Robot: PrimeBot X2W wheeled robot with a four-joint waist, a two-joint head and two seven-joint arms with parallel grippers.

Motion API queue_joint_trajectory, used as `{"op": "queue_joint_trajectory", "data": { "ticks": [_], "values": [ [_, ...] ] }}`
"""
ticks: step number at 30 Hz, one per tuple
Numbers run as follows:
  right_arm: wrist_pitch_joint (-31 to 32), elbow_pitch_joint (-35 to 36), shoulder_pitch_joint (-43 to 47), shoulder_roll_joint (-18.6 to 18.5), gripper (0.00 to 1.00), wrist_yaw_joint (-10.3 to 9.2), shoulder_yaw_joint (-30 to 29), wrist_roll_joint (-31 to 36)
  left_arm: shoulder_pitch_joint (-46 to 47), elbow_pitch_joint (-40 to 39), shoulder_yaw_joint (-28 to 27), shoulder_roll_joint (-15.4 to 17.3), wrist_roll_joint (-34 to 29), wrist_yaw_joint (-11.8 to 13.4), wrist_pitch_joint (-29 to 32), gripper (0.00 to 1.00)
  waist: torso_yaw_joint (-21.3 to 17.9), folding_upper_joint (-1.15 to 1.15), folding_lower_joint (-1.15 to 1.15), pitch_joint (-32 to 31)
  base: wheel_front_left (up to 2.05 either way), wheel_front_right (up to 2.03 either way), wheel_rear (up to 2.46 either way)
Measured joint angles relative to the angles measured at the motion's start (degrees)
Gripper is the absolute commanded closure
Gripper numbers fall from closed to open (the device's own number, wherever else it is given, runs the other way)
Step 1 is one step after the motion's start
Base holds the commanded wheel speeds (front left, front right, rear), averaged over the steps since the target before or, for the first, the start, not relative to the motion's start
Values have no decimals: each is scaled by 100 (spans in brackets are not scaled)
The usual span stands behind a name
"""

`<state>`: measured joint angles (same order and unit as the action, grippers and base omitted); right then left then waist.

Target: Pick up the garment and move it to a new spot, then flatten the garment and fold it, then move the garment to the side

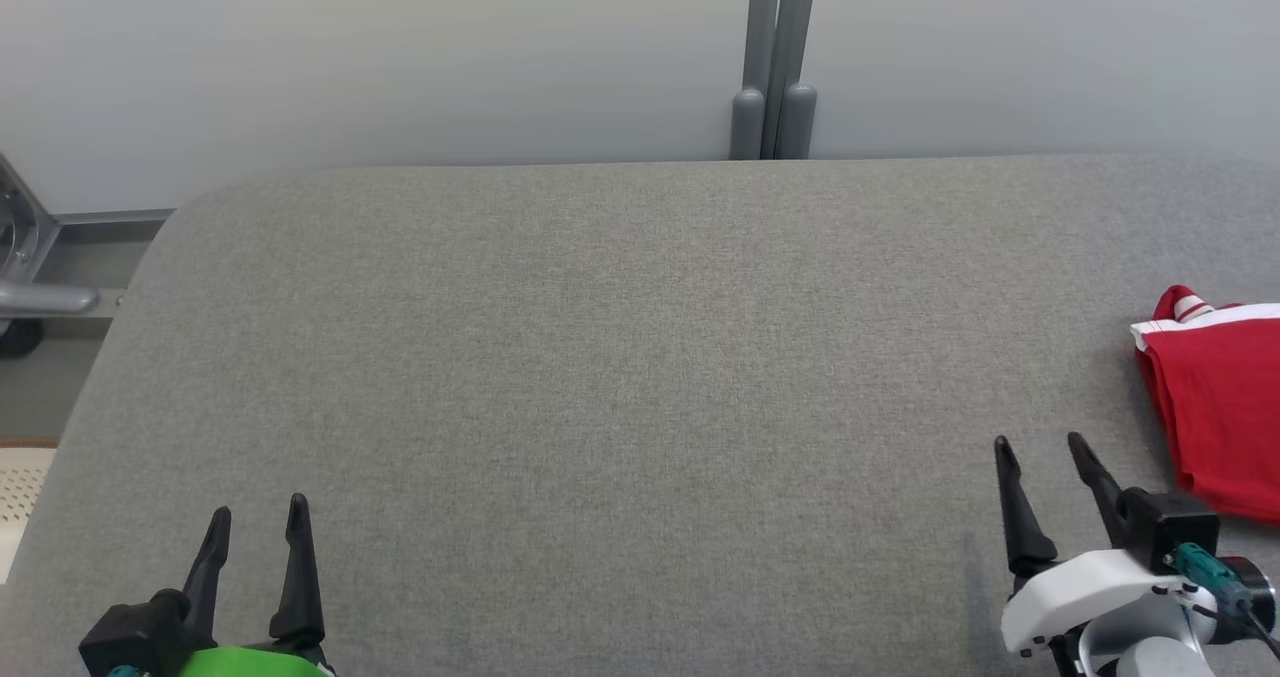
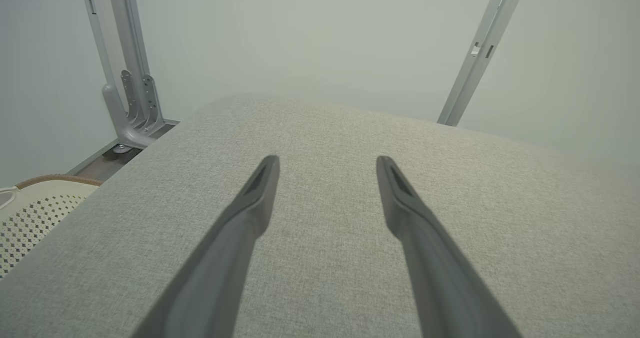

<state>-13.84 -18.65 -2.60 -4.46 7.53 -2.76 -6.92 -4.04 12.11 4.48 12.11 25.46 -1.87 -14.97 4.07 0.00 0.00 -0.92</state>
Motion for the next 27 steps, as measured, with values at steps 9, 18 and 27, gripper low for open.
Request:
{"op": "queue_joint_trajectory", "data": {
  "ticks": [9,18,27],
  "values": [
    [-92,56,42,137,0,-1,-571,547,-19,7,-226,-124,-190,-250,0,0,-116,0,0,-31,0,0,0],
    [-115,54,41,157,0,-1,-542,526,-9,104,-307,-219,-344,-375,0,0,-167,0,0,-38,0,0,0],
    [-113,-27,119,194,0,0,-539,509,-37,183,-275,-265,-353,-381,11,0,-173,0,0,-31,0,0,0]
  ]
}}
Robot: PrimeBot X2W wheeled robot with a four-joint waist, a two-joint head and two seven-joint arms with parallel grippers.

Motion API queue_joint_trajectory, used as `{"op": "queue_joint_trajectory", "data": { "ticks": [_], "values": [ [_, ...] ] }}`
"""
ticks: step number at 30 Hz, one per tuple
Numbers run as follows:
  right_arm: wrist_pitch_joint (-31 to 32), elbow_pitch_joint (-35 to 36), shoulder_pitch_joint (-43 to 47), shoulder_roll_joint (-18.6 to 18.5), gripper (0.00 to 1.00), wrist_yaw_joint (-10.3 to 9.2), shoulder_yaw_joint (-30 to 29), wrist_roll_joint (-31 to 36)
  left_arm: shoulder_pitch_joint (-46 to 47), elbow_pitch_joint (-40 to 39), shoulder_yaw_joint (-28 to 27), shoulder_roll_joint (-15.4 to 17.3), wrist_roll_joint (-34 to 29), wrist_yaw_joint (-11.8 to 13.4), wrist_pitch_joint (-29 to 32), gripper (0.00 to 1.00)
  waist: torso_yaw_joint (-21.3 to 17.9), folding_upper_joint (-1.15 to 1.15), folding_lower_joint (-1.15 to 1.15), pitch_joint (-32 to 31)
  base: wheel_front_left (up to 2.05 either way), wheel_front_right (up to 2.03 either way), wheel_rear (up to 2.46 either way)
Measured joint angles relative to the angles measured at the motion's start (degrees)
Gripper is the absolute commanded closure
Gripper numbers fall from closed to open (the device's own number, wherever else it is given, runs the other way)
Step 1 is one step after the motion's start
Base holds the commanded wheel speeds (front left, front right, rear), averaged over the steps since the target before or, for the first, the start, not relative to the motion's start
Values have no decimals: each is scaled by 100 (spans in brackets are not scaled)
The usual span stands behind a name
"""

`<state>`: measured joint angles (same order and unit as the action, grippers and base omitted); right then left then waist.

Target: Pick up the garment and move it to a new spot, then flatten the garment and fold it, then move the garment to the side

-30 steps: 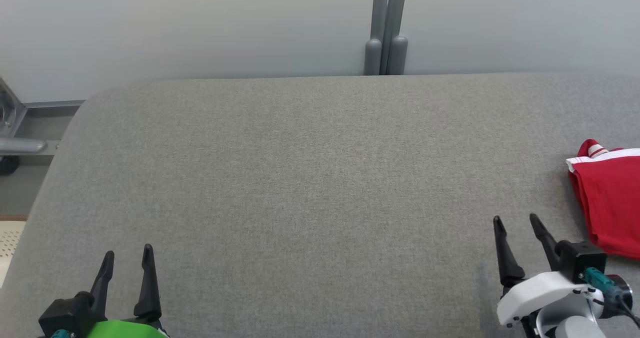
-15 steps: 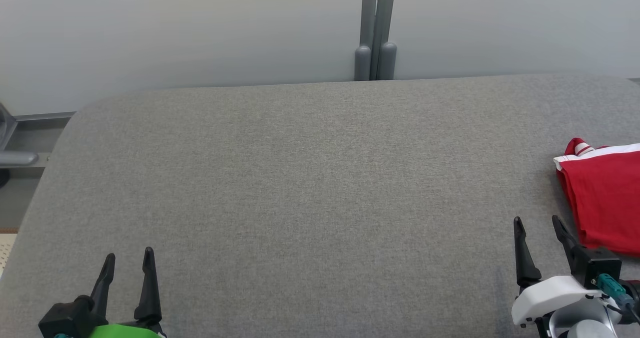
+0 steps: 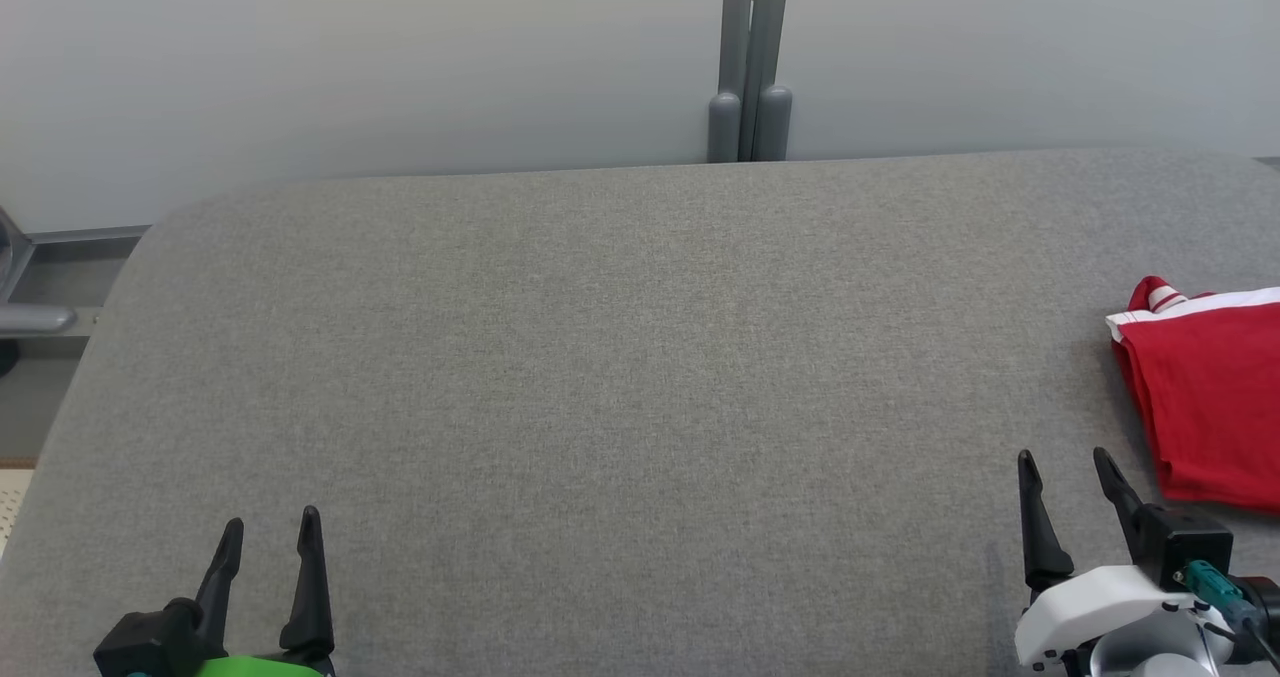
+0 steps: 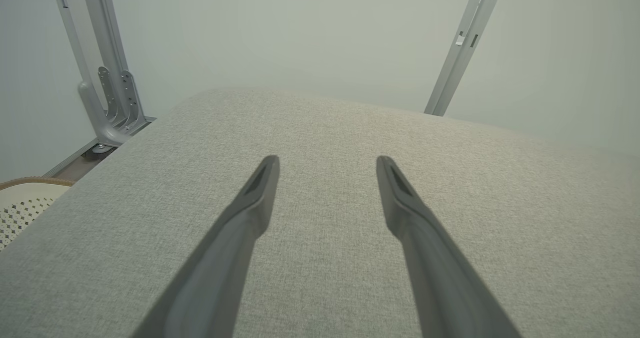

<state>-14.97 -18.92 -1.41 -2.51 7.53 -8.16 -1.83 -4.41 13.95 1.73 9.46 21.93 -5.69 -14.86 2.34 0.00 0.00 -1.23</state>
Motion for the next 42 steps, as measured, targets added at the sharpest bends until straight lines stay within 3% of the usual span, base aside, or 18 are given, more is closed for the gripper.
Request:
{"op": "queue_joint_trajectory", "data": {
  "ticks": [1,8,27,42],
  "values": [
    [0,2,0,0,100,0,4,0,0,-1,0,-2,0,-1,0,100,-1,0,0,1,0,0,0],
    [85,-321,113,67,100,0,-8,-70,-19,308,37,-123,44,-1,64,100,-5,0,0,4,0,0,0],
    [569,-146,66,64,100,0,23,-2235,140,289,-157,-249,1741,-34,573,100,-41,0,0,25,0,0,0],
    [867,-19,-20,45,100,0,52,-3565,307,259,-281,-323,2780,-43,878,100,-66,0,0,40,0,0,0]
  ]
}}
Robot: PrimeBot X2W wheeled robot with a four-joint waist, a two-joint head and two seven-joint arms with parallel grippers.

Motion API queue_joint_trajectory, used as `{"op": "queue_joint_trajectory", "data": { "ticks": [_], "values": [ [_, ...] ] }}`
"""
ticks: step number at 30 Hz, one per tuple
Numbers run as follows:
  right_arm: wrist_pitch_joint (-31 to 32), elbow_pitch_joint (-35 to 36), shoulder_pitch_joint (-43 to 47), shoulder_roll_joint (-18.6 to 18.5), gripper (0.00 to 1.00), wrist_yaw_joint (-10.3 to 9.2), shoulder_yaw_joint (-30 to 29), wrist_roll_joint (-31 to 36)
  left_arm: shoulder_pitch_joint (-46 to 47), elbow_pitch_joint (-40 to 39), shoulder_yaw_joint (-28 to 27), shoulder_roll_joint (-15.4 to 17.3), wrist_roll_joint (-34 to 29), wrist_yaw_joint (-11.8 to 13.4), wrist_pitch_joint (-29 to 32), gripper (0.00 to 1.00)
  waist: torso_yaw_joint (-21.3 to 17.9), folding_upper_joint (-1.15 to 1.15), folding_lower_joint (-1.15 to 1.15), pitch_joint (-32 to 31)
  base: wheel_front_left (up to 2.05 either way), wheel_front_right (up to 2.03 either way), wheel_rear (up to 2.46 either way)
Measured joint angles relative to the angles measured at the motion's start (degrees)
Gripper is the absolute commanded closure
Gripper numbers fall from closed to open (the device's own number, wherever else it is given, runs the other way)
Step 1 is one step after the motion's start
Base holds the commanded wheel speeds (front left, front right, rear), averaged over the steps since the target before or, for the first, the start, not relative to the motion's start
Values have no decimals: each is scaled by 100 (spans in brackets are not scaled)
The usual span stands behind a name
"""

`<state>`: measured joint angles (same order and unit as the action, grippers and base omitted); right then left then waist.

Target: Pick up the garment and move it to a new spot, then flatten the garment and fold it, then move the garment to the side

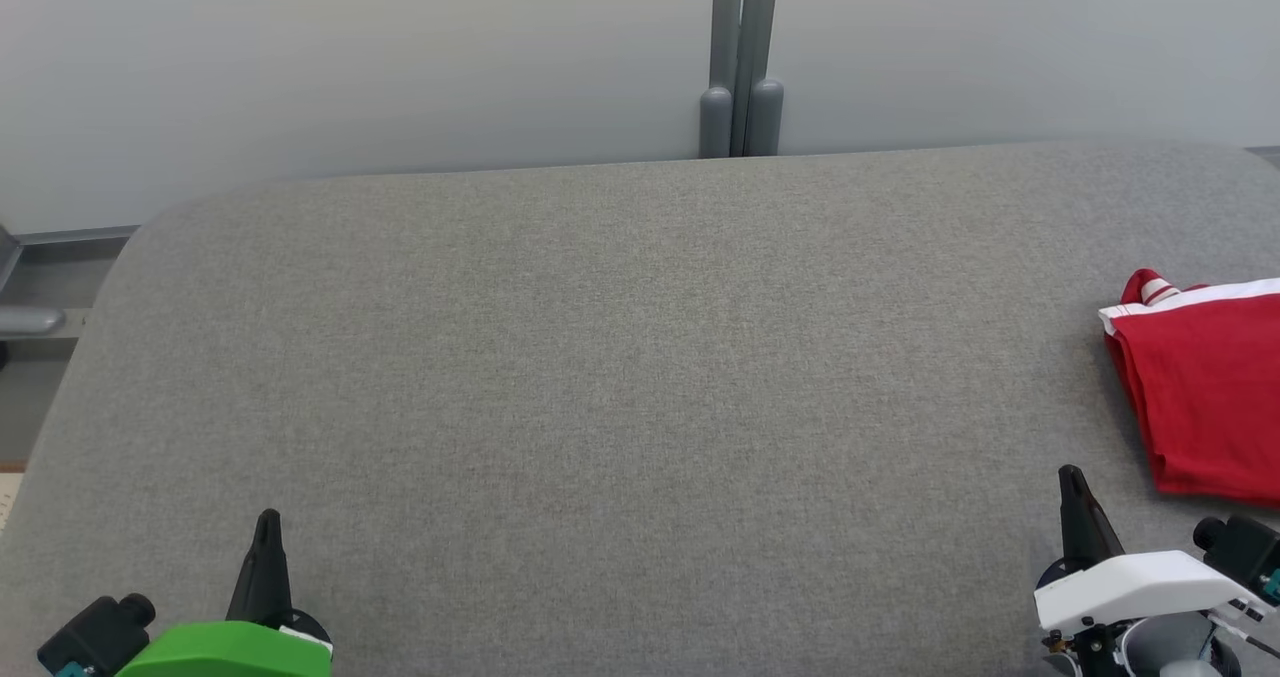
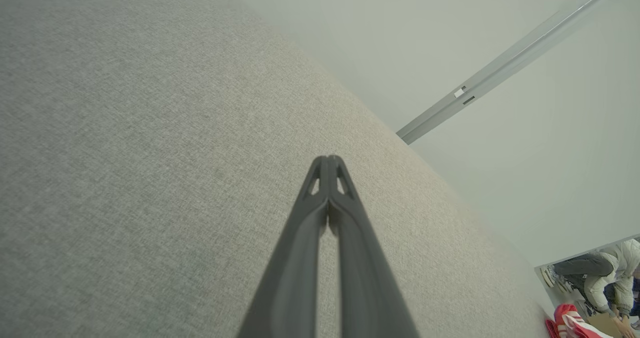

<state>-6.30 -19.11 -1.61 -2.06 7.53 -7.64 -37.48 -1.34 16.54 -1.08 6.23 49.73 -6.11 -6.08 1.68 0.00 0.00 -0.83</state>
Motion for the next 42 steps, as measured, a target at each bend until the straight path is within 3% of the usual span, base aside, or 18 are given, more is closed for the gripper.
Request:
{"op": "queue_joint_trajectory", "data": {
  "ticks": [17,42],
  "values": [
    [325,134,-116,-15,100,-1,30,-1452,208,-48,-130,-97,1121,-41,350,100,-32,0,0,19,0,0,0],
    [706,283,-233,-36,100,-5,55,-3081,448,-101,-292,-186,2354,-74,737,100,-79,0,0,47,0,0,0]
  ]
}}
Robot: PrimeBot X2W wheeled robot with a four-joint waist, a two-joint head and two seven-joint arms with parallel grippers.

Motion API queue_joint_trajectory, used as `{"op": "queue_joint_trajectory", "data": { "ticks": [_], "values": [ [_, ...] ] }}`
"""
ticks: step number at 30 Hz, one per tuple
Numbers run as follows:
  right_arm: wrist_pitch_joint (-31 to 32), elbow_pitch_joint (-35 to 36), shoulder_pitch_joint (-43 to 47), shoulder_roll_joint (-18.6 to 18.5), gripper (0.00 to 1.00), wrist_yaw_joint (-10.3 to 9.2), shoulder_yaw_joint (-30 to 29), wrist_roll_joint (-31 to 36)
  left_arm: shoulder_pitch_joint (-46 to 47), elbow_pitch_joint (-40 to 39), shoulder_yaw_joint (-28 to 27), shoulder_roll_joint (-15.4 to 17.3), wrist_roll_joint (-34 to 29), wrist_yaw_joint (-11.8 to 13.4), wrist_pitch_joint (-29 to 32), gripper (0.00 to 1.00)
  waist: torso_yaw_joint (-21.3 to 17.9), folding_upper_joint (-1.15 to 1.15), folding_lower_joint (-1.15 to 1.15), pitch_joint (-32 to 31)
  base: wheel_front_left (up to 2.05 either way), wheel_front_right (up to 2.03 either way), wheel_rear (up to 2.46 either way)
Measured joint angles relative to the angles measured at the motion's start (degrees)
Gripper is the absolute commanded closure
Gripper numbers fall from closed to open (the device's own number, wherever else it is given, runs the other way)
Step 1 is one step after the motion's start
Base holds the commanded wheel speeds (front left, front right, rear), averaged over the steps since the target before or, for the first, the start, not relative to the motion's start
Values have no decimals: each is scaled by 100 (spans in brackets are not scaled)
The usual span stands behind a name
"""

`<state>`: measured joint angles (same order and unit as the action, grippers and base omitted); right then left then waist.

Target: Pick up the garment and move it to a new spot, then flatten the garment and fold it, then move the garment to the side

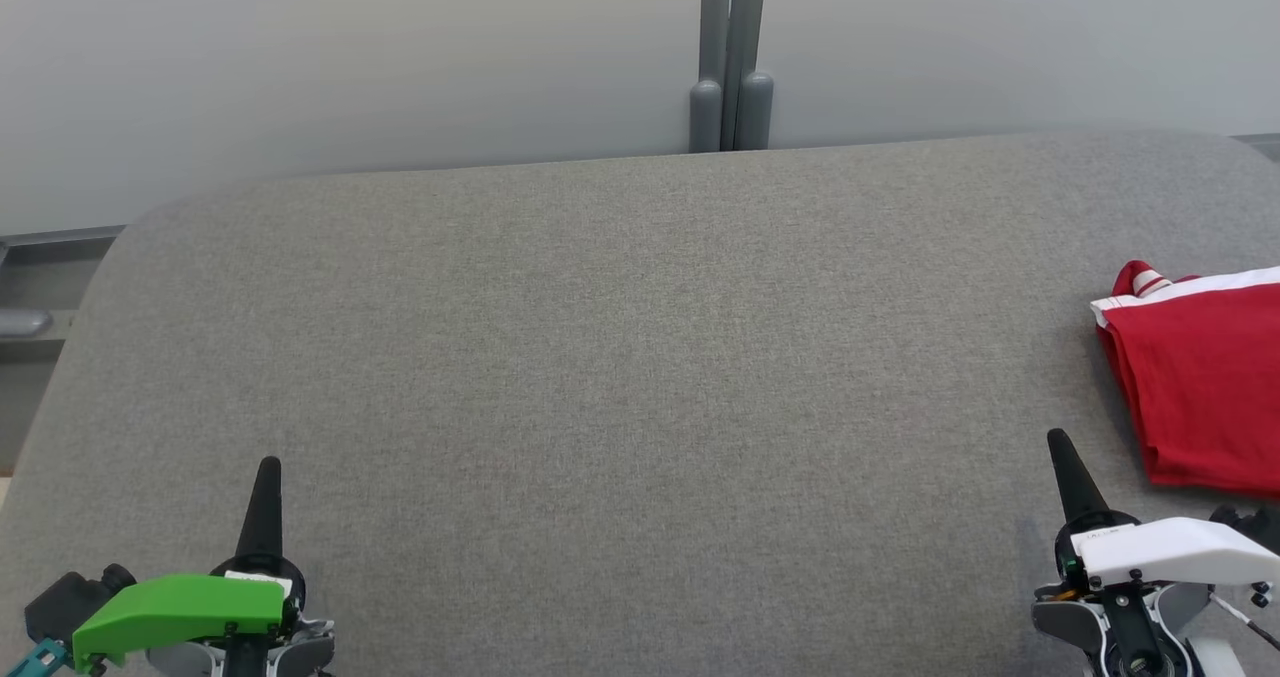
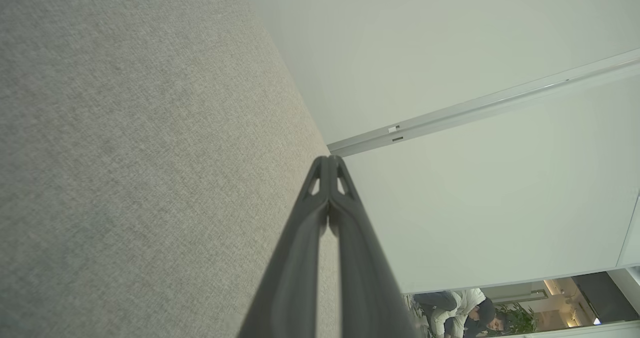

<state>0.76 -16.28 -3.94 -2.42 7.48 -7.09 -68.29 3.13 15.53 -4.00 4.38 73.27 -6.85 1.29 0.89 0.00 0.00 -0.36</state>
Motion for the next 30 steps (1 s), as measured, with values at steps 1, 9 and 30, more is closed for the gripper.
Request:
{"op": "queue_joint_trajectory", "data": {
  "ticks": [1,9,30],
  "values": [
    [19,4,-2,-1,100,0,1,-68,8,-1,-5,-2,68,-3,15,100,-2,0,0,1,0,0,0],
    [119,52,-49,-8,100,0,8,-520,86,-15,-54,-24,411,-18,118,100,-16,0,0,10,0,0,0],
    [368,148,-121,-19,100,0,23,-1568,227,-38,-155,-105,1246,-26,368,100,-55,0,0,33,0,0,0]
  ]
}}
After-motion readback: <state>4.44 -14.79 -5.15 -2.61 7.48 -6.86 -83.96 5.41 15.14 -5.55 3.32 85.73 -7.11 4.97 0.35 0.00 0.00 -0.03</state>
